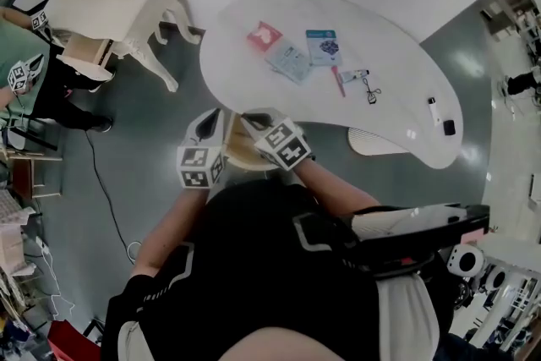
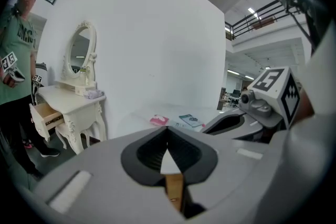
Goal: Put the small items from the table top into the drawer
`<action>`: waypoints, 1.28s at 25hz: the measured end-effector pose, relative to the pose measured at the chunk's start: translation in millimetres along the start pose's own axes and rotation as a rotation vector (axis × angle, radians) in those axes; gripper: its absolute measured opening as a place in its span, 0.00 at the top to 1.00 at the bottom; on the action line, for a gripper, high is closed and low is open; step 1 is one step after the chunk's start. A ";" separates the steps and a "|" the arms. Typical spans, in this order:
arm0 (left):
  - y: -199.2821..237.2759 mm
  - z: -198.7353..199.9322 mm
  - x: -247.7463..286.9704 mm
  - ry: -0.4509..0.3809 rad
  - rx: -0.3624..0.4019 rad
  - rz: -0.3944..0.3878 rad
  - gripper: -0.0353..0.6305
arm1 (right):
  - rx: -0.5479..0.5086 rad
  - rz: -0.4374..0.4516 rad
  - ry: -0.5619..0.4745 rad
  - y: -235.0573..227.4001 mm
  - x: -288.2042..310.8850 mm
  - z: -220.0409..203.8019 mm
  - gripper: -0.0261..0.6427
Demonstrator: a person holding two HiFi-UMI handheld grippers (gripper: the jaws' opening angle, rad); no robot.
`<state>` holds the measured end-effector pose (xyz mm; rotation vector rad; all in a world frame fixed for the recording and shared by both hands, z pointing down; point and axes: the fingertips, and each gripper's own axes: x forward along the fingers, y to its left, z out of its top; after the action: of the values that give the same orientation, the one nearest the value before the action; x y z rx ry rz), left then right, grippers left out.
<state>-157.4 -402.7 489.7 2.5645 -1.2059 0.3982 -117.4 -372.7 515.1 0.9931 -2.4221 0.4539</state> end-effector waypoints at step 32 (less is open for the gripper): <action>-7.1 103.3 -33.7 -0.253 0.108 -0.045 0.95 | 0.037 -0.204 -0.350 -34.5 -77.7 103.6 0.96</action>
<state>-159.4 -412.1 381.3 2.7960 -1.2358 0.1347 -75.7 -401.0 390.9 1.4210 -2.5805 0.2713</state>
